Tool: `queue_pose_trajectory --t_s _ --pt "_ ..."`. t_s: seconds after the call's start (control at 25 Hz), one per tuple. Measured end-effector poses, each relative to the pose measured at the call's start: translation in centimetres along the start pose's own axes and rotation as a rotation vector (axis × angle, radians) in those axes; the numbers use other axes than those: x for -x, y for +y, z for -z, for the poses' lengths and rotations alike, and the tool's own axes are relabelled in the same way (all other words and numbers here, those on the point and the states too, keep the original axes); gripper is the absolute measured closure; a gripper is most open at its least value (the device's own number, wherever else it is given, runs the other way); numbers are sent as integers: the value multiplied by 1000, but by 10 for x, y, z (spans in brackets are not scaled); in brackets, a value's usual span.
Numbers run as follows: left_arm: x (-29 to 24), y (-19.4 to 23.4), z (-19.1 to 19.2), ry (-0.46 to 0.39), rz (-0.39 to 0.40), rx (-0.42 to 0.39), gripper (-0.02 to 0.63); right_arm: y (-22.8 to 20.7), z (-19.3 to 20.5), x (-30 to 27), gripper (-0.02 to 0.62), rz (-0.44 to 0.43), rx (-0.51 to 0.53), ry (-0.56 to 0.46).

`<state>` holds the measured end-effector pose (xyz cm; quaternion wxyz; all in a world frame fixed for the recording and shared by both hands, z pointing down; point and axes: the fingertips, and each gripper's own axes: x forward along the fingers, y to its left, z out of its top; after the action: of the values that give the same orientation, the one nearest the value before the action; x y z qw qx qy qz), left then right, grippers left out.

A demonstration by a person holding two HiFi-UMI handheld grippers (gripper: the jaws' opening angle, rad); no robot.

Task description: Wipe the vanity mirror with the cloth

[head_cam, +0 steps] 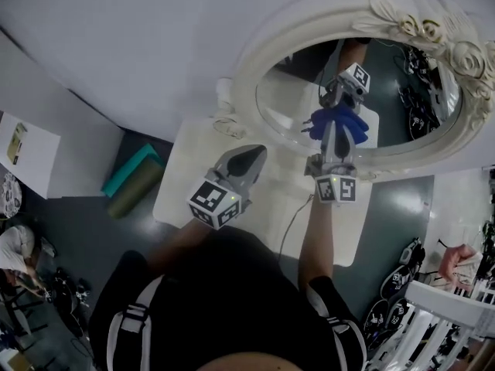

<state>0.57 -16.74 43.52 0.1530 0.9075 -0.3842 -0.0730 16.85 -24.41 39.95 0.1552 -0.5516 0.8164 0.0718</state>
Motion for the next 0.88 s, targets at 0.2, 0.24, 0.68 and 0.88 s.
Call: queue_pose_trajectory --t_s 0.2,0.24,0.68,0.88 --pt "27 36 -11 -27 -31 15 600 62 18 -41 558 -93 0 8" --pt "27 35 -12 -31 -36 16 600 65 16 -42 558 -101 -1 5" --pt "34 41 -24 -63 -69 11 600 90 16 -55 560 -151 16 4" --pt "35 38 -26 -72 -69 21 600 102 17 -62 560 -176 26 15"
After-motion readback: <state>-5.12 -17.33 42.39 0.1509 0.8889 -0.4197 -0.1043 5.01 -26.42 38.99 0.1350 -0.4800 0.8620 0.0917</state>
